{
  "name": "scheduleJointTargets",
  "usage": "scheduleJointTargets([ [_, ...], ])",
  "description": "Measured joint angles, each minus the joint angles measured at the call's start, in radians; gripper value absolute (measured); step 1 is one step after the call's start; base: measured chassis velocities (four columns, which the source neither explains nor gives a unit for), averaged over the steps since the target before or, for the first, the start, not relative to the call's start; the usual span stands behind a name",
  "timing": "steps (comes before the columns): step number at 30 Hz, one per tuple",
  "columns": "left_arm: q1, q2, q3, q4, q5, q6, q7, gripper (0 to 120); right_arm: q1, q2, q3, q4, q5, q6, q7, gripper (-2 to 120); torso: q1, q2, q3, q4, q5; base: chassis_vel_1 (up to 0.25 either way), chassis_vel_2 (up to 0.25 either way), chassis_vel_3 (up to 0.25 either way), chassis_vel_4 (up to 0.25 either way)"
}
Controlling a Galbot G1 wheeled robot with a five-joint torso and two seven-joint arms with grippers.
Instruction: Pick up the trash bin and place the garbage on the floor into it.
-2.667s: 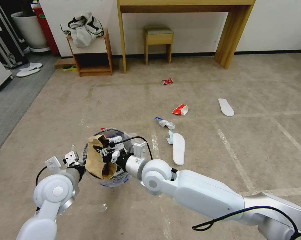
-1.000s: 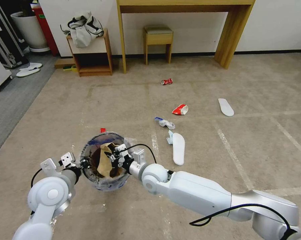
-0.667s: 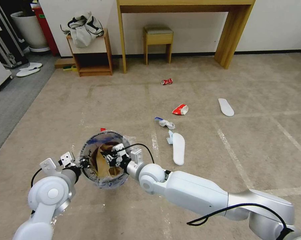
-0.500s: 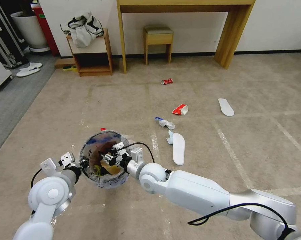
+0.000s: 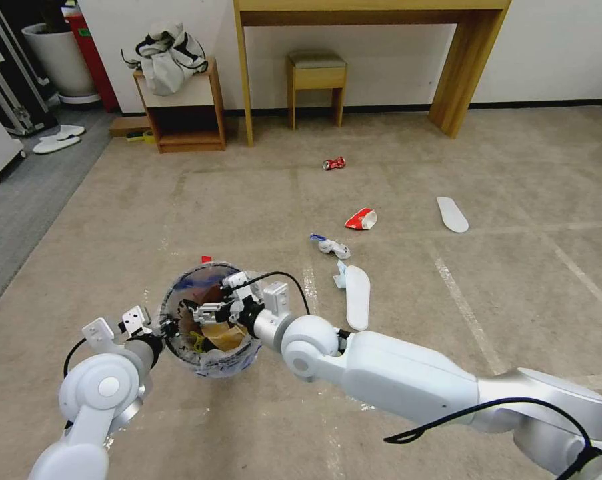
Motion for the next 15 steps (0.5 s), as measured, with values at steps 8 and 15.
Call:
scheduleJointTargets([
  [8,-0.012,0.001,0.002,0.010,0.000,0.000,-0.001,0,0.003,-0.057,0.155,0.146,0.085,-0.006,0.014,100,0.000,0.000,0.000,0.0002,0.0001,0.000,0.000,0.000,0.000],
  [15,0.005,0.007,-0.013,0.001,0.008,-0.001,-0.002,0,-0.045,-0.193,0.449,0.266,0.133,0.013,-0.030,100,0.000,0.000,0.000,0.0003,0.0001,0.000,0.000,0.000,0.000],
])
